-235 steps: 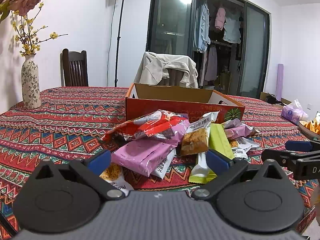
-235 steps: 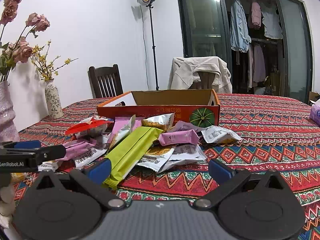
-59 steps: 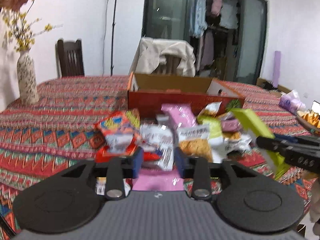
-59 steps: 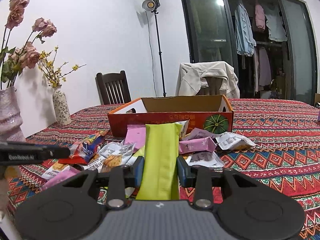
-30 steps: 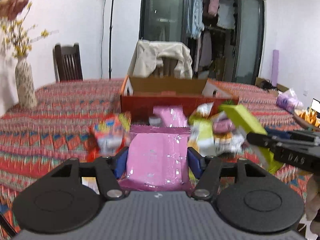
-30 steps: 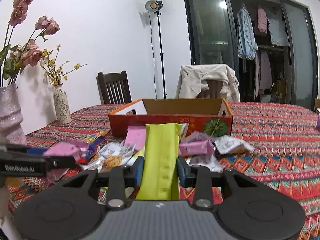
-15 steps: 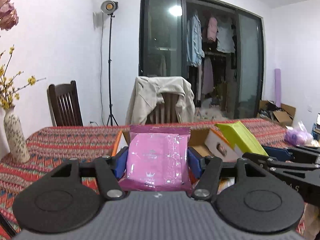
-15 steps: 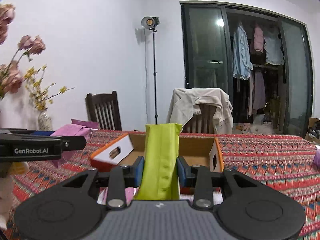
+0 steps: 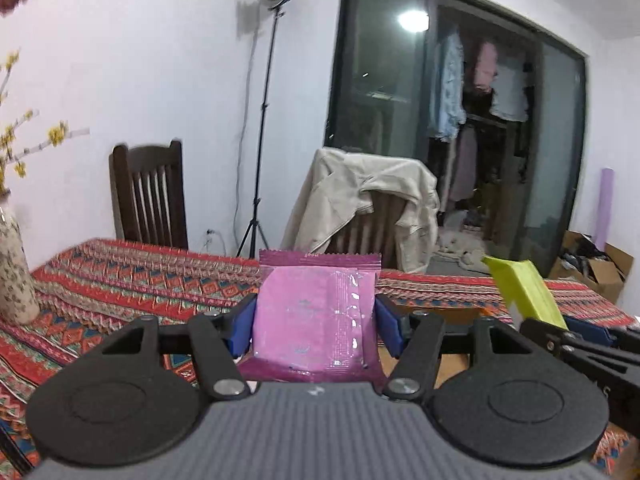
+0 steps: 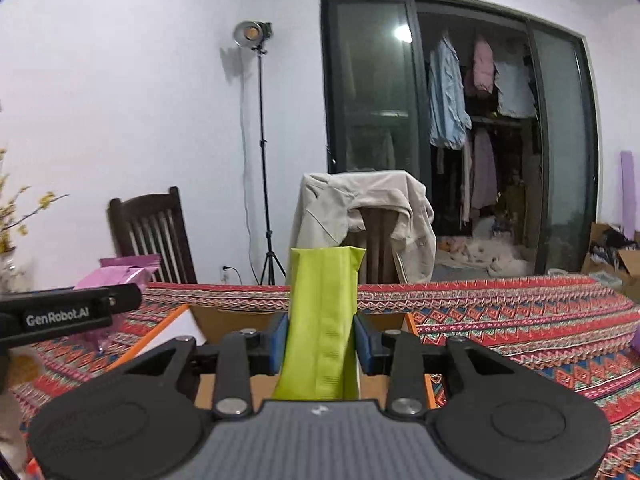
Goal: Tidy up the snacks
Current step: 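Carry both packets into the cardboard box and open both tools, then withdraw both tools from the box back toward the snack pile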
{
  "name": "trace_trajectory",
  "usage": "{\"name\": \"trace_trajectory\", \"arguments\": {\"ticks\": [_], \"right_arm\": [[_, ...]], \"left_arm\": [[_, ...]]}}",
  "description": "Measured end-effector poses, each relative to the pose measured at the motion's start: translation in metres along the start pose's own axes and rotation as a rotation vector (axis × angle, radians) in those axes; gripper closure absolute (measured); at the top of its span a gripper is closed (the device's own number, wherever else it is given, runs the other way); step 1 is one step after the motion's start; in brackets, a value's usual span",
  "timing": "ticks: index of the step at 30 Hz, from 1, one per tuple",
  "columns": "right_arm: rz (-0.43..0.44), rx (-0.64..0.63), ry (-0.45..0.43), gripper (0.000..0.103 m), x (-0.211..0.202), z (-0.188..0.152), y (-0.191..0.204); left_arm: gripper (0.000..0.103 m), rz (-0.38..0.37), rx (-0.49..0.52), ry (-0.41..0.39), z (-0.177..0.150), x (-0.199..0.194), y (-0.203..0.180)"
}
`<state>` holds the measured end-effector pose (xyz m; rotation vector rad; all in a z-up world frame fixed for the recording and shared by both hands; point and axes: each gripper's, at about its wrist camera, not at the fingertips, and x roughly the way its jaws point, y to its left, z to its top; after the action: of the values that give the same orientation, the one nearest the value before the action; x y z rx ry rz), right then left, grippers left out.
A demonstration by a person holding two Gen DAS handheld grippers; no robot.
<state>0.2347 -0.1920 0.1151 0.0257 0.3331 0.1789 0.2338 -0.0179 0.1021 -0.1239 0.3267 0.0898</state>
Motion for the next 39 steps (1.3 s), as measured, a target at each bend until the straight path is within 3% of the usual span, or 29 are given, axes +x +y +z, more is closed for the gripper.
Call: {"name": "trace_trajectory", "arguments": {"ticks": [8, 14, 15, 16, 17, 18, 19, 20, 23, 39], "right_arm": [[-0.018, 0.043, 0.042, 0.069, 0.058, -0.029, -0.017], [-0.01, 0.038, 0.1, 0.068, 0.076, -0.042, -0.02], [-0.016, 0.038, 0.11, 0.067, 0.078, -0.043, -0.021], [-0.018, 0.043, 0.116, 0.068, 0.078, -0.044, -0.022], [-0.019, 0.049, 0.116, 0.061, 0.078, -0.045, -0.024], [-0.017, 0.054, 0.118, 0.044, 0.077, -0.045, -0.025], [-0.015, 0.059, 0.116, 0.034, 0.076, -0.046, -0.025], [-0.012, 0.063, 0.111, 0.016, 0.073, -0.047, -0.026], [-0.002, 0.068, 0.09, 0.003, 0.066, -0.048, -0.026], [0.027, 0.057, 0.032, 0.0, 0.026, -0.033, -0.023]], "left_arm": [[0.04, 0.025, 0.006, 0.09, -0.028, 0.057, 0.011], [0.039, 0.027, 0.026, 0.106, -0.039, 0.065, 0.009], [0.032, 0.026, 0.025, 0.106, -0.041, 0.065, 0.009], [0.019, 0.023, 0.024, 0.1, -0.041, 0.064, 0.01], [0.013, 0.022, 0.022, 0.092, -0.042, 0.062, 0.009], [0.002, 0.021, 0.018, 0.078, -0.042, 0.059, 0.009], [0.0, 0.019, 0.016, 0.063, -0.042, 0.056, 0.009], [0.0, 0.016, 0.016, 0.046, -0.042, 0.052, 0.009], [0.0, 0.009, 0.014, 0.037, -0.041, 0.047, 0.006], [0.0, -0.009, -0.035, 0.011, -0.02, 0.012, 0.011]]}}
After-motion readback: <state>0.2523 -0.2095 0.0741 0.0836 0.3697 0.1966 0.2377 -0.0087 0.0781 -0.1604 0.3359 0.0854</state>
